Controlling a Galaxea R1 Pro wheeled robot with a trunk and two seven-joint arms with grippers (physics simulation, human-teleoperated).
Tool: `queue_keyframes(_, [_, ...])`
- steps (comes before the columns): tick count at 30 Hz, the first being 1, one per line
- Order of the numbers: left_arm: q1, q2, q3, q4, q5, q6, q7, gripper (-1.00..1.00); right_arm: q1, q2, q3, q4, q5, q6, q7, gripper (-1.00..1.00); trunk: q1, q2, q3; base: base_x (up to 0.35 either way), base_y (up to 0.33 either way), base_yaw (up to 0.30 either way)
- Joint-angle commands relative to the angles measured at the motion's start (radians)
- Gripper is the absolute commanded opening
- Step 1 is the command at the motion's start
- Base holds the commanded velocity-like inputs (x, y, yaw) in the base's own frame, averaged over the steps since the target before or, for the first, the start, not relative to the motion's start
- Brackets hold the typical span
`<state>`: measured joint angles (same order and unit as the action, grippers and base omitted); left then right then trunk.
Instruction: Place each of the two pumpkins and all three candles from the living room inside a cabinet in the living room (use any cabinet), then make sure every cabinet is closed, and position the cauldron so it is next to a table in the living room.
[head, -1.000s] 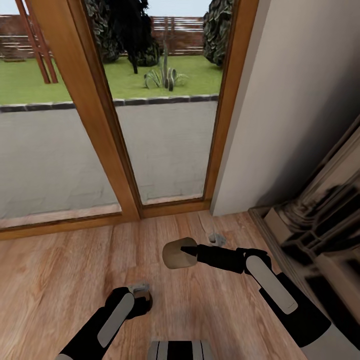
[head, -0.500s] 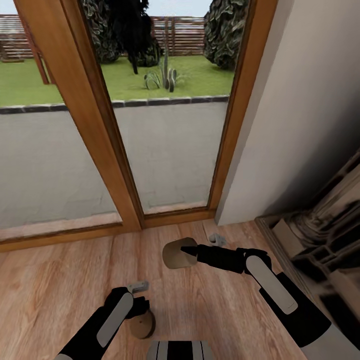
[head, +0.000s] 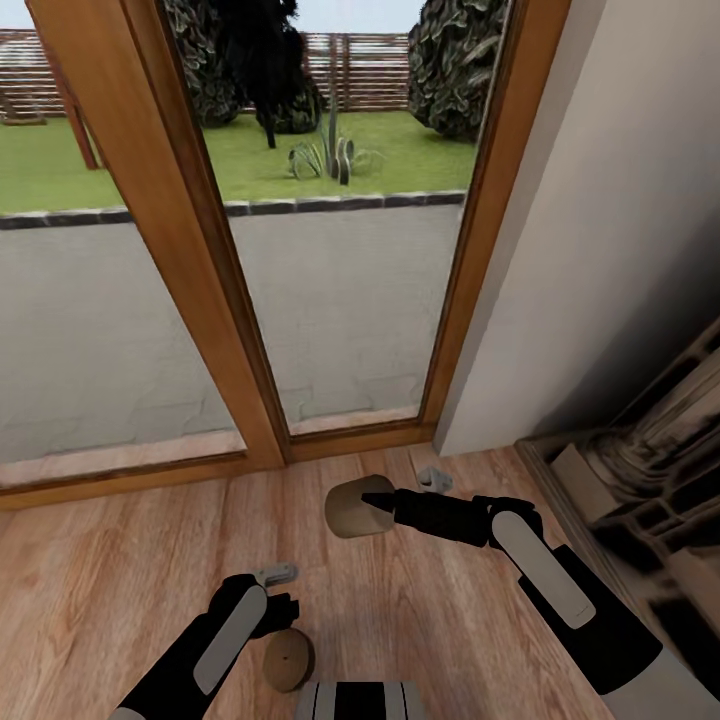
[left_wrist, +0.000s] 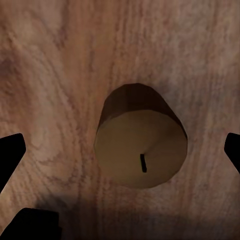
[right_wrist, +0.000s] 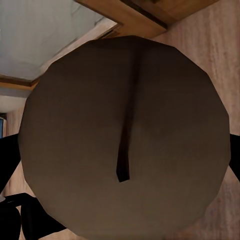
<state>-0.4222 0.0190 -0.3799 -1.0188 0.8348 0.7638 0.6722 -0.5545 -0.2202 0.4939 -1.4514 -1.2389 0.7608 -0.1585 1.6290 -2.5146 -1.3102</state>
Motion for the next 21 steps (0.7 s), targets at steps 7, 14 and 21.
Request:
queue_keyframes(7, [-0.001,0.0,-0.004,-0.001,0.012,-0.006,0.01,1.0,-0.001,-0.001,0.002,-0.001,-0.011,0.0,-0.01,-1.0,0.003,-0.002,-0.024,0.0,0.0,0.0])
queue_keyframes(14, [-0.001,-0.002,-0.006,-0.001,0.014,-0.007,0.01,1.0,-0.001,-0.001,0.002,-0.001,-0.011,0.0,-0.01,-1.0,0.006,-0.003,-0.051,0.0,0.0,0.0])
queue_keyframes(21, [0.0,-0.003,-0.011,-0.001,0.016,-0.034,0.009,1.0,-0.001,-0.001,0.002,-0.001,-0.011,0.0,-0.01,-1.0,0.009,-0.005,-0.078,0.0,0.0,0.0])
